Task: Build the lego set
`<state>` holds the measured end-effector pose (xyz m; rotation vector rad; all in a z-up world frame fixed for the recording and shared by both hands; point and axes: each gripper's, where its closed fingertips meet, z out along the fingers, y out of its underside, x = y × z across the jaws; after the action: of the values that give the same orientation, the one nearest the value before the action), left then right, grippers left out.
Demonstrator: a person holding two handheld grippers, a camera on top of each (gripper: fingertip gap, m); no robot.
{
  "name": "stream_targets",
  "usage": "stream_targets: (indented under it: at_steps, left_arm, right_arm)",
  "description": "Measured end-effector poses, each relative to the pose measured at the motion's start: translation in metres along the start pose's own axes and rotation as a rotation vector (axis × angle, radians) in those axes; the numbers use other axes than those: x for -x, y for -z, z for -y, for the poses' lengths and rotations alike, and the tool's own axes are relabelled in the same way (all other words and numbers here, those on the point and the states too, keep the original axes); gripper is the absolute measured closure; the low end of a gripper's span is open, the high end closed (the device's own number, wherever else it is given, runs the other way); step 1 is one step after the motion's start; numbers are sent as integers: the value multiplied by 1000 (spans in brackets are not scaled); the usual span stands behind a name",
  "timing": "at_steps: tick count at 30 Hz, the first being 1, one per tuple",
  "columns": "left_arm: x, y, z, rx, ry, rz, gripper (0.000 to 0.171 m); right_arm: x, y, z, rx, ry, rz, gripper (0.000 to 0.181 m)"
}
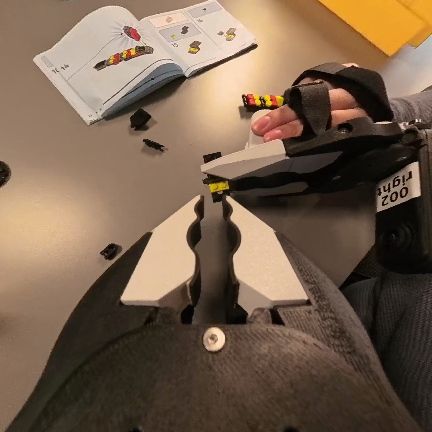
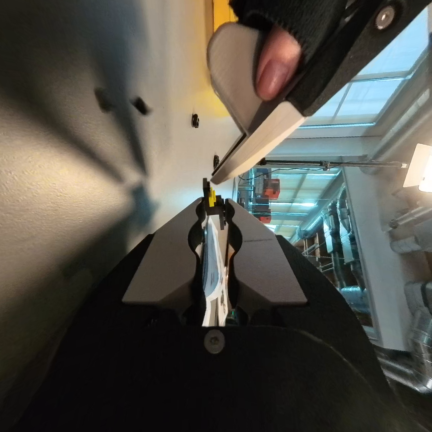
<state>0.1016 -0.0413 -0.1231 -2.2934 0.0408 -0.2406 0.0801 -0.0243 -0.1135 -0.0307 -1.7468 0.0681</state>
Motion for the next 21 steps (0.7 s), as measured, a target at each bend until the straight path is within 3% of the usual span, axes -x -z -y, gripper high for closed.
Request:
stream_targets:
  at_steps: [7,16,21]
  left_arm:
    - [0,17,-13,-40,14,-9,147]
    - [-66,33,-43,-51,-107,-282,146]
    - [-81,30,-66,23,-277,-325,145]
  right_arm:
    - [1,-1,-3,5,-27,13,168]
    - [3,-2,-4,2,-42,28,168]
    - [3,-2,-5,1,-51,32,168]
